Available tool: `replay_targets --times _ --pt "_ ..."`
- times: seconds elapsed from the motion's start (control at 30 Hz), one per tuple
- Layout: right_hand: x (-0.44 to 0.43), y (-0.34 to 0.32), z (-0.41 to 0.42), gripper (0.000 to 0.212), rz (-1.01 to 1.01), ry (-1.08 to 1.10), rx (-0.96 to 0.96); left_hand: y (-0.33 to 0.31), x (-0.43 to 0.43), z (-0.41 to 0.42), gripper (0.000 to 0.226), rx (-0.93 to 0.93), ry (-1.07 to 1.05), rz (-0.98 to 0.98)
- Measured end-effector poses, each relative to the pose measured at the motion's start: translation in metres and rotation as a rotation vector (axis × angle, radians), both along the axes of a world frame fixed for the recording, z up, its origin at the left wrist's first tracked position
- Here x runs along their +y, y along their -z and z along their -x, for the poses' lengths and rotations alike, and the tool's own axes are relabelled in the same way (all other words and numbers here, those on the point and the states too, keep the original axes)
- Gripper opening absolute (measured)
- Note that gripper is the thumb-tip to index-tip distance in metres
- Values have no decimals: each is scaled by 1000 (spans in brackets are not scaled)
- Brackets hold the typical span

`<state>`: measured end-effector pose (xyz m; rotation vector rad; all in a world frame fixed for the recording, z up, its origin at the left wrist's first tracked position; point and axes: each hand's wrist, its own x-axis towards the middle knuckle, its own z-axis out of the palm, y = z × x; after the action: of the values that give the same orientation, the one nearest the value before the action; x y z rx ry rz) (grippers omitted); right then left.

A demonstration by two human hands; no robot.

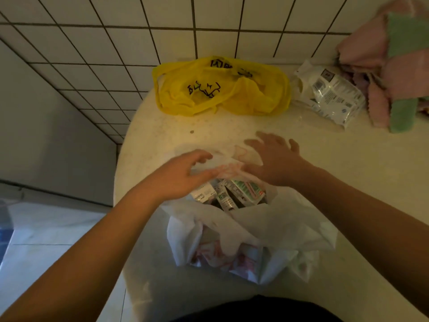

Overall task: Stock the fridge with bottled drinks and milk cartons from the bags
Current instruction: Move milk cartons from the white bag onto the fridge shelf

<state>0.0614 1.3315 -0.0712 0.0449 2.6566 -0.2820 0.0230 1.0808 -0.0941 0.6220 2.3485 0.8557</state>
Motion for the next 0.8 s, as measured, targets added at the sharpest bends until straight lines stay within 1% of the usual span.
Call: replay_targets --times 0.03,0.07,0.1,0.13,0.2,0.23,0.27,0.3,0.33,0.37,0.4,0.43,0.47,0.5,0.53,0.57,0.6,0.63,0.67,0.7,0.73,0.77,0.8 --pt "-13 -8 -8 68 105 -50 -74 4 -3 -9 69 8 43 89" --pt "-24 -12 -17 69 206 -87 -180 11 -8 -16 66 51 51 158" --pt "-31 -8 -24 72 267 -112 -260 18 -14 -23 58 98 27 178" --pt "-37 -2 -31 78 278 -121 -288 26 -22 -29 47 137 -17 151" --pt "-38 10 -43 82 237 -95 -214 41 -40 -43 27 202 -130 31" --pt "-36 15 -47 81 223 -84 -159 47 -51 -50 22 260 -191 0" --pt "-35 16 -53 79 205 -90 -121 57 -64 -54 22 313 -254 19" --pt "-33 17 -58 78 180 -103 -98 65 -77 -58 21 322 -319 83" --pt "-30 20 -64 78 152 -115 -82 73 -89 -61 17 268 -377 190" --pt "-27 23 -70 79 112 -125 -82 77 -98 -65 15 160 -398 322" --pt "-24 24 -76 80 77 -127 -88 79 -102 -71 19 47 -389 438" --pt "-21 26 -82 82 58 -122 -101 80 -104 -77 26 -17 -384 523" --pt "-19 29 -88 85 59 -115 -119 80 -103 -84 30 33 -398 564" --pt "-18 30 -94 89 76 -102 -143 75 -99 -92 30 194 -443 534" --pt "-17 32 -101 96 98 -94 -166 68 -93 -99 29 388 -490 424" --pt "-18 34 -108 102 106 -93 -186 58 -85 -105 29 541 -500 267" --pt "-18 37 -115 106 98 -103 -195 50 -77 -111 32 621 -459 104" --pt "-19 39 -122 108 72 -124 -189 43 -69 -116 38 612 -344 -6" --pt "-20 41 -128 105 38 -150 -167 40 -62 -119 47 542 -202 -36" --pt "-22 41 -133 100 3 -173 -129 41 -54 -124 57 451 -77 11" --pt "-23 43 -138 92 -26 -183 -84 47 -50 -128 66 374 10 106" --pt "-25 44 -142 81 -48 -180 -38 55 -48 -131 69 347 54 198" --pt "-26 46 -147 70 -60 -164 4 63 -49 -134 65 359 68 263"
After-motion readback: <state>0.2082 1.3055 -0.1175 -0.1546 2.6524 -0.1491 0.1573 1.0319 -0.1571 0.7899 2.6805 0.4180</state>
